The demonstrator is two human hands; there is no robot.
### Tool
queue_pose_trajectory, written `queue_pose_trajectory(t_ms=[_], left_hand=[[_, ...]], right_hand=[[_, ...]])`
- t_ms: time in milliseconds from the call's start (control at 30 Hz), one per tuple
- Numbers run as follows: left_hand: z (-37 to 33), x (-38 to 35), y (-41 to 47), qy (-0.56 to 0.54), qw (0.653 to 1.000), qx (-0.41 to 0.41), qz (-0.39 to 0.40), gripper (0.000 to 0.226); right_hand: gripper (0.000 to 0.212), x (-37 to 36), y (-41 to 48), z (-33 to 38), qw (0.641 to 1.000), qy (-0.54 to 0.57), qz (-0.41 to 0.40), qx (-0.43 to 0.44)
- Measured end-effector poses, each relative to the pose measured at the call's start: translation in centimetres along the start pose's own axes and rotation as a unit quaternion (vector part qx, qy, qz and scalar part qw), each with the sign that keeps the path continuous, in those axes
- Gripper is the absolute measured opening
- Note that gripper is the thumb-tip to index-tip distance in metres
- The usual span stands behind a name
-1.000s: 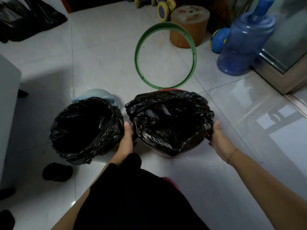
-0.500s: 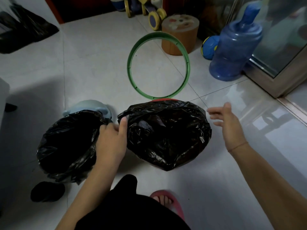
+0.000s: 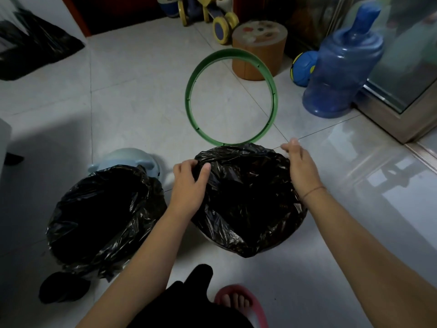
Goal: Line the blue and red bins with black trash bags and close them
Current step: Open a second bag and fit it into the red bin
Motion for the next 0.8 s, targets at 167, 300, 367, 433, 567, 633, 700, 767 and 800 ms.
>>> queue_pose_trajectory(t_ms=[167, 300, 367, 433, 567, 633, 700, 767, 800], left_hand=[[0.1, -0.1, 1.3, -0.01, 0.999, -0.019, -0.047, 0.043], [-0.2, -0.3, 2.3, -0.06, 0.998, -0.003, 0.022, 0.041], [-0.6, -0.1, 3.2, -0.118, 0.989, 0.029, 0.079, 0.039], [-0.6, 0.1, 4.2, -0.154, 0.977, 0.049, 0.135, 0.052], [0.0, -0.1, 5.5, -0.156, 0.959, 0.103, 0.212, 0.094], [0.9, -0.2, 5.7, -0.185, 0.944, 0.149, 0.228, 0.096], [1.9, -0.1, 5.5, -0.22, 0.925, 0.188, 0.245, 0.091], [2.7, -0.1, 5.0, -0.242, 0.913, 0.213, 0.249, 0.084], [3.0, 0.0, 4.9, -0.236, 0.92, 0.207, 0.232, 0.083]], right_hand=[[0.052, 0.3, 0.4, -0.7, 0.999, 0.034, -0.013, -0.002], [0.065, -0.2, 1.3, -1.0, 0.995, 0.058, 0.051, -0.056], [0.071, -0.1, 2.2, -0.9, 0.991, 0.067, 0.096, -0.064], [0.075, 0.0, 2.8, -0.9, 0.983, 0.083, 0.15, -0.069], [0.075, -0.4, 3.5, -1.3, 0.96, 0.128, 0.218, -0.116], [0.075, -0.7, 3.5, -1.8, 0.96, 0.121, 0.216, -0.132], [0.077, -0.7, 3.5, -2.2, 0.962, 0.107, 0.206, -0.144], [0.076, -0.5, 3.8, -2.5, 0.966, 0.112, 0.18, -0.146], [0.074, -0.3, 4.0, -2.4, 0.971, 0.12, 0.157, -0.133]])
Point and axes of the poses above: each hand's wrist, its own y-axis towards the middle knuckle, its own x-axis out of the back of the hand, z = x × y, the point moved 2 cm from there along y, towards the middle knuckle, and after that the axes turned 1 degree about y, right-handed, at the moved point
